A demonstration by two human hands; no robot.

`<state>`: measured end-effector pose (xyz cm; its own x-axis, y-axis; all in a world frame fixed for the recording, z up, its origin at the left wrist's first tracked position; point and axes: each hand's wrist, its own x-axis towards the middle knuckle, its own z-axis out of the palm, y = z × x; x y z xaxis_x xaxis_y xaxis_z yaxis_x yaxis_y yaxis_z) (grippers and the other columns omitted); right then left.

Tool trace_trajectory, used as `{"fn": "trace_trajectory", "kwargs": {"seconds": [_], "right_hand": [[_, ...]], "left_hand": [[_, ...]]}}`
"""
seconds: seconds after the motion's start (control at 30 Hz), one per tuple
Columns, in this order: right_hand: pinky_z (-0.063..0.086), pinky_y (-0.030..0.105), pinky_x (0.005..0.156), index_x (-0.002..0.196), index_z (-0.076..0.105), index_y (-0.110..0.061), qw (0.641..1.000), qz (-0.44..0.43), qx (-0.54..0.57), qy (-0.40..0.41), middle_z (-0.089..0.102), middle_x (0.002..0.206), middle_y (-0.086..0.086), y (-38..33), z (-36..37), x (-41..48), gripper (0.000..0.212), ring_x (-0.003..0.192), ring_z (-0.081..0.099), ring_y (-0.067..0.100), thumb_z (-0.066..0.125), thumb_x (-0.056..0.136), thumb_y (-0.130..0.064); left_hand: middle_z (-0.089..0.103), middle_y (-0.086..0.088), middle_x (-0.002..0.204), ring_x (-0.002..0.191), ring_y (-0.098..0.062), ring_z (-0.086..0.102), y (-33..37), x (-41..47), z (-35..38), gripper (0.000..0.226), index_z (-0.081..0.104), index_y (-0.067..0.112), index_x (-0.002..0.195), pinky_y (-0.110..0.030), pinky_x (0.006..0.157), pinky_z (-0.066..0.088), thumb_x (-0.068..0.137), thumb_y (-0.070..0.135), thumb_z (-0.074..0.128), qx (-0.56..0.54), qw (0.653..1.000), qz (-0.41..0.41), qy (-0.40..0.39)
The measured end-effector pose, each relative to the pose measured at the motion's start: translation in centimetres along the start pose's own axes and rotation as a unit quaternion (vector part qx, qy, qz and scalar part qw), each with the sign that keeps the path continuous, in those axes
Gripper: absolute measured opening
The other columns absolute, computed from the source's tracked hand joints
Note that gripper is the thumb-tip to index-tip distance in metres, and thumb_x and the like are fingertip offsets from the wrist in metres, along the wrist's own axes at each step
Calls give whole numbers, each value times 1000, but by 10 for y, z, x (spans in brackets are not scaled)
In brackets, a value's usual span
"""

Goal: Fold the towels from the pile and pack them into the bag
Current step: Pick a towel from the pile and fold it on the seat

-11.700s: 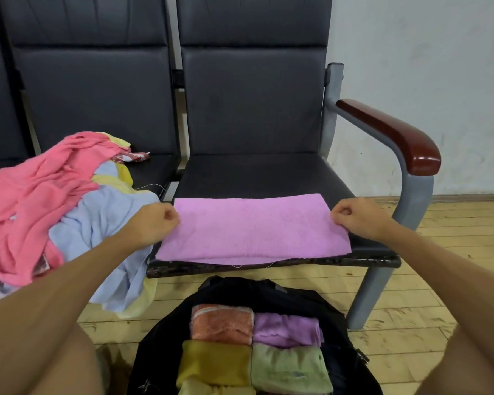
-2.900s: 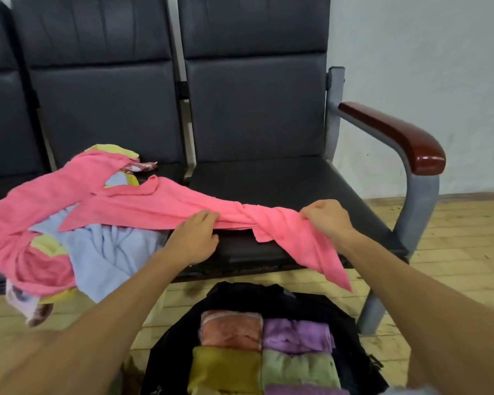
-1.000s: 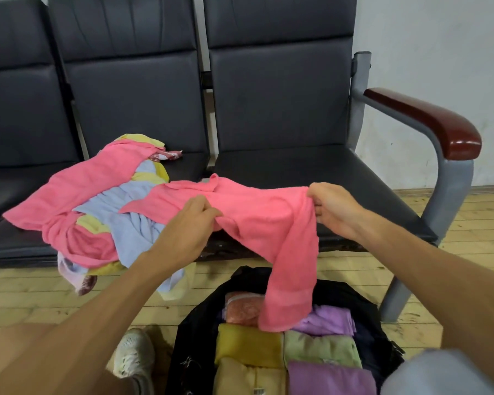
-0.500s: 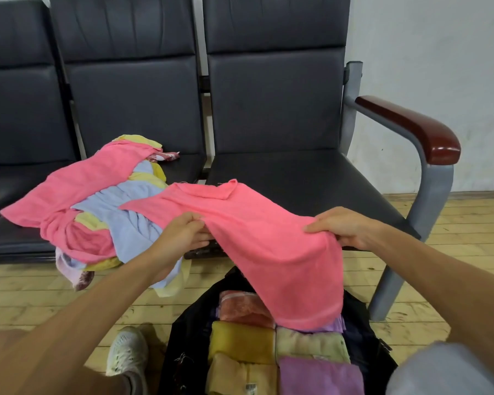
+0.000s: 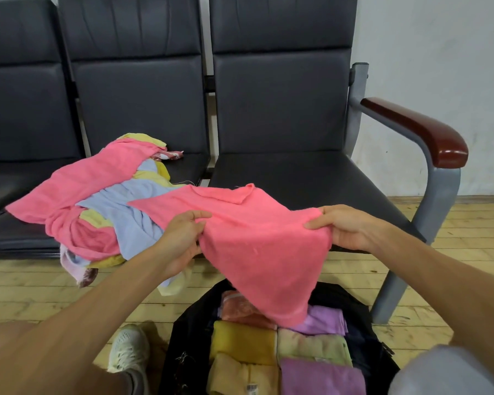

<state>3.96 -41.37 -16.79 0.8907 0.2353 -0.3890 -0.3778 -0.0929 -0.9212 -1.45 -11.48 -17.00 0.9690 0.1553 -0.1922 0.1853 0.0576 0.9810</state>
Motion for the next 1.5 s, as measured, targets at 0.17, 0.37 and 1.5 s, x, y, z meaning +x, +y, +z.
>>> {"fn": "trace_trajectory", "kwargs": {"seconds": [0.17,0.37,1.5], "right_hand": [[61,36,67,108,68,6,994,97,-18,-54,73,101,18,0,0,-3,58,83,73,26,87,55,-7],[58,35,74,109,70,-7,998,61,5,-3,74,96,9,-1,2,-5,23,84,70,21,69,86,-11],[51,46,99,128,53,-12,976,-24,-207,69,59,122,7,-5,-31,-14,35,112,59,24,53,100,-33]], "left_hand": [[51,-6,76,67,-16,45,4,6,-5,34,62,17,93,-30,60,38,99,0,33,76,996,36,33],[43,2,69,58,-11,35,10,5,-3,35,61,22,85,-24,50,28,98,2,35,194,975,90,54],[48,1,60,64,-24,47,19,32,-35,43,42,25,60,-36,61,35,90,-3,55,555,776,299,-31]]}}
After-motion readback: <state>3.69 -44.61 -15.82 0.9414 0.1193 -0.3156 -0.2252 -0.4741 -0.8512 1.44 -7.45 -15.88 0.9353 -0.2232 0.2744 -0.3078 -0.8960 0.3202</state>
